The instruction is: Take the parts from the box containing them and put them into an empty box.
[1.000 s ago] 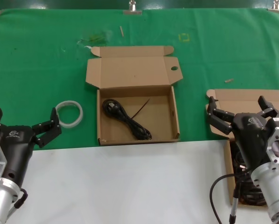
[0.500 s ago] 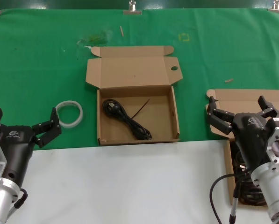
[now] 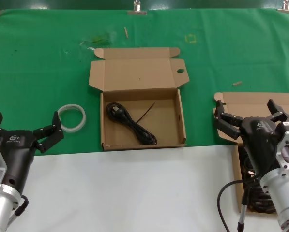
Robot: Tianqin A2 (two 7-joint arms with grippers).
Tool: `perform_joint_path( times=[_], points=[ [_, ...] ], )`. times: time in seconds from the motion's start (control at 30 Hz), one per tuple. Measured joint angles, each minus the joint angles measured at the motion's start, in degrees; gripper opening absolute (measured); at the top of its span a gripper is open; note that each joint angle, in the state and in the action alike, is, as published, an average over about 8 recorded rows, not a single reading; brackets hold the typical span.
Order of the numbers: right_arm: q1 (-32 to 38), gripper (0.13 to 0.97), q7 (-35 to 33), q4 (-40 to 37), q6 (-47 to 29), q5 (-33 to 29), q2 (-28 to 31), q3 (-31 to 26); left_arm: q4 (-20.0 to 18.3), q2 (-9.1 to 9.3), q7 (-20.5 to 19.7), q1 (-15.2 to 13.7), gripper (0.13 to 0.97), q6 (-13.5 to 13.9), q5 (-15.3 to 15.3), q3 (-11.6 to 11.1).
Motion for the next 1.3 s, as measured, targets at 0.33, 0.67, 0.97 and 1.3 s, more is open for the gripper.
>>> perform_joint_path(
  times=[0.33, 0.67, 0.97, 1.3],
  points=[
    [0.00, 0.966, 0.00, 0.00, 0.00, 0.00, 0.00, 0.00, 0.00, 0.00, 0.00, 0.00, 0.966, 0.00, 0.00, 0.00],
    [0.00, 0.966, 0.00, 0.00, 0.00, 0.00, 0.00, 0.00, 0.00, 0.00, 0.00, 0.00, 0.966, 0.00, 0.00, 0.00],
    [0.00, 0.966, 0.00, 0.00, 0.00, 0.00, 0.00, 0.00, 0.00, 0.00, 0.00, 0.00, 0.966, 0.00, 0.00, 0.00],
    [0.00, 0.966, 0.00, 0.00, 0.00, 0.00, 0.00, 0.00, 0.00, 0.00, 0.00, 0.00, 0.966, 0.00, 0.00, 0.00]
  ],
)
